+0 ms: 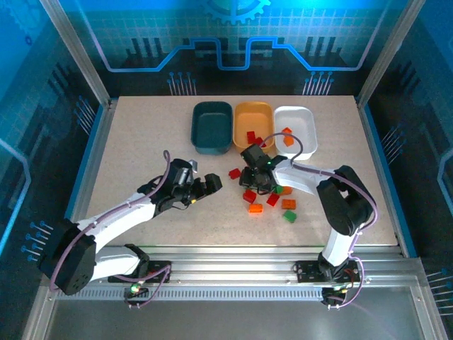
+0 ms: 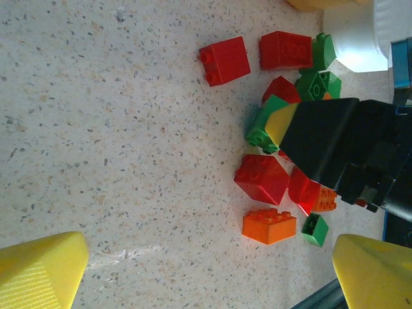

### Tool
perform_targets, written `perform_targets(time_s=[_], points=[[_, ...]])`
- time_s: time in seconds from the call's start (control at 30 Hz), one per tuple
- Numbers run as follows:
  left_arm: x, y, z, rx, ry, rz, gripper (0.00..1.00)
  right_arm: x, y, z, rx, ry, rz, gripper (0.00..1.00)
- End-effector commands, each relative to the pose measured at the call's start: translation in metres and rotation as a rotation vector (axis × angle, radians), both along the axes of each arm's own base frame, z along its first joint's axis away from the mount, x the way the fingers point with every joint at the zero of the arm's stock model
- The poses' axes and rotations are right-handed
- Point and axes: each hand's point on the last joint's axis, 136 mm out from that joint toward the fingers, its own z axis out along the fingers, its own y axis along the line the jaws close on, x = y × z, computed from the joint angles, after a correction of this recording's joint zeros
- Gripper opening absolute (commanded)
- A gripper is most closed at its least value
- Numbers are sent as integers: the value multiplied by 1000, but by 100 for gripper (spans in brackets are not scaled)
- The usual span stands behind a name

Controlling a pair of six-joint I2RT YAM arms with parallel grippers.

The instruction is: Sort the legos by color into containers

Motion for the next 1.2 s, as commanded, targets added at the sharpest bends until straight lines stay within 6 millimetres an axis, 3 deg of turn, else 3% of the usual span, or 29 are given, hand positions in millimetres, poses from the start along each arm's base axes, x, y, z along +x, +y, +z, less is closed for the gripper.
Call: perform_targets(time_s=[0.0,0.5,0.63,0.8,1.0,1.17], points=[[-3,6,-1,41,-15,-12,99,-7,1,-16,-49,51,23,52],[-5,12,-2,49,-17,-4,99,3,5,-23,-59,53,30,59],[-5,12,-2,49,-18,-3,99,10,8,-18,-62,21,47,52],[-5,14,-1,50,-16,1,99,14,7,-12,-89,-1,70,34],[-3,22,6,54,-31,15,99,-1,22,3,-40,-14,118,29],[3,42,22,59,-65,60,99,-12,37,45,-11,-88,182,29]])
